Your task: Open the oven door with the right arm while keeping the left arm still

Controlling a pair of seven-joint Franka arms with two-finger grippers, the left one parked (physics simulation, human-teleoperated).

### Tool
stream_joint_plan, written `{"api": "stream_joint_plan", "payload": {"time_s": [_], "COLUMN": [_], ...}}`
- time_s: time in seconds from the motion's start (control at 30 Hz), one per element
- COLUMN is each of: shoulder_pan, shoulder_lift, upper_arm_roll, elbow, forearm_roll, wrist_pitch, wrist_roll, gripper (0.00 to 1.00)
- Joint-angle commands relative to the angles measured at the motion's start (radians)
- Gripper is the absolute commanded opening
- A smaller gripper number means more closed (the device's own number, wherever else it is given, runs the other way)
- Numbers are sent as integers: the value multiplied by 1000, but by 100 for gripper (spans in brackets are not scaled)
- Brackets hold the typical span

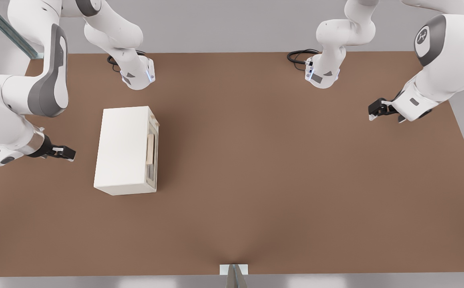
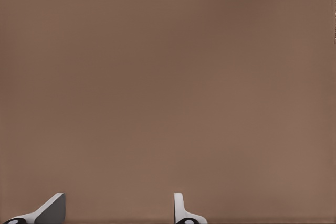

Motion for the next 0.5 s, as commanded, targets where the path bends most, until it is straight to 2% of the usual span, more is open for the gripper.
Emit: {"api": "stream_joint_plan", "payload": {"time_s": [0.0, 0.1, 0.13, 0.17, 0.2, 0.3, 0.33, 0.37, 0.4, 0.47], "shoulder_pan": [1, 96, 130, 179, 233, 431, 474, 509, 550, 606], "shoulder_lift": [-1, 3, 6, 14, 34, 161, 199, 249, 304, 417], "upper_arm_roll": [1, 60, 116, 135, 139, 141, 141, 139, 141, 133], "elbow": [-6, -52, -72, -67, -60, 46, 66, 85, 147, 207], "forearm_roll": [-2, -171, -300, -315, -321, -475, -510, -516, -516, -567], "wrist_pitch": [0, -12, -23, -90, -138, -309, -363, -400, -463, -533], "wrist_roll": [-18, -5, 2, 97, 201, 426, 477, 581, 649, 744], "gripper": [100, 100, 100, 100, 100, 99, 84, 49, 42, 21]}}
